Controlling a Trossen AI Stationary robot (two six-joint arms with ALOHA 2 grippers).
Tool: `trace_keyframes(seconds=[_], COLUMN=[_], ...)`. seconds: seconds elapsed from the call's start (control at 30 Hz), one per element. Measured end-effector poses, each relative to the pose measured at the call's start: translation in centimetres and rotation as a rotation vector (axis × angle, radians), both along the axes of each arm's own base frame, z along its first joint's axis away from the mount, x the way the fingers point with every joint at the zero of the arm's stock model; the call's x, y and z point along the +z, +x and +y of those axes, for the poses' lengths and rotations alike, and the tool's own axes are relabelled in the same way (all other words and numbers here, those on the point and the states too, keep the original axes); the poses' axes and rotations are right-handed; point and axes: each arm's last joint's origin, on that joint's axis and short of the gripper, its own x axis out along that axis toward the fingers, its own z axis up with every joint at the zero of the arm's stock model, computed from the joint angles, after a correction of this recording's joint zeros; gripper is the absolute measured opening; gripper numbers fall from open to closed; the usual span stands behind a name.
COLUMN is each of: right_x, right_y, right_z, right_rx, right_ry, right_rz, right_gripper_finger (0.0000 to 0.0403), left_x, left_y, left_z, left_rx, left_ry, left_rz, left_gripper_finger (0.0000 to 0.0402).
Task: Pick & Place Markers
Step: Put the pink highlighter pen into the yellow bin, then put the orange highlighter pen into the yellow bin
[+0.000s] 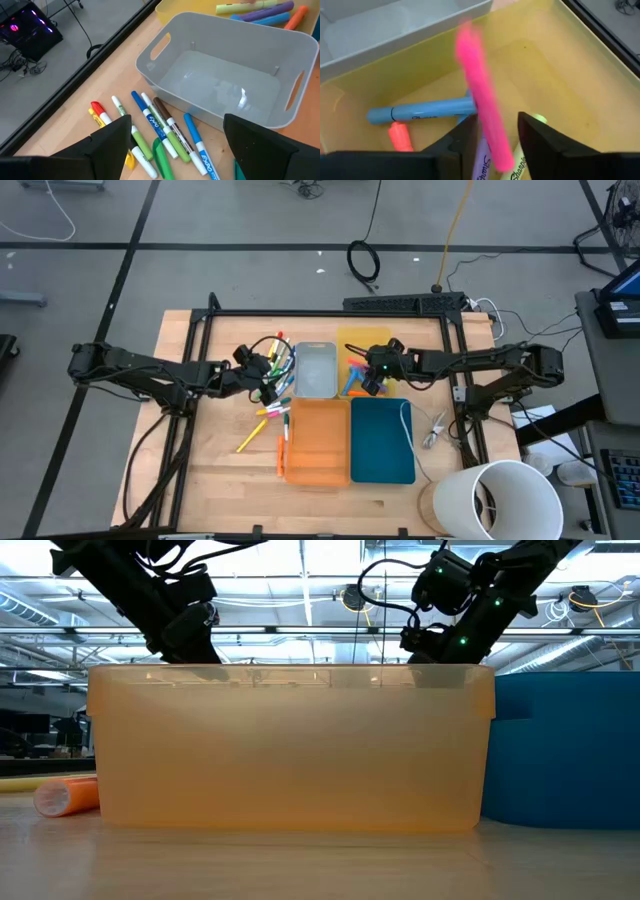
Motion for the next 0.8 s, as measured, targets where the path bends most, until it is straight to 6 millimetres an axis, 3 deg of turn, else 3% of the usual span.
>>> trace_keyframes(seconds=[0.37, 0.5, 0.8], right_x=[0.4, 1.1, 2.6], right_y=[0.5, 1.2, 2.7], right_z=[0.0, 0.6, 3.7], right_rx=[0.01, 0.079, 0.351], right_ry=[-0.02, -0.075, -0.206], right_rz=[-0.062, -0.124, -0.241], right_gripper_finger=[0.0215, 0.0222, 0.0214], left_x=[0.0, -0.3, -1.3], left_y=[0.0, -0.1, -0.5], left_z=[0.0, -0.1, -2.4], left_rx=[0.005, -0.008, -0.294], left_ry=[-0.006, -0.06, -0.251], left_rz=[-0.004, 0.009, 0.089], left_gripper_finger=[0.0321, 0.0321, 0.0321])
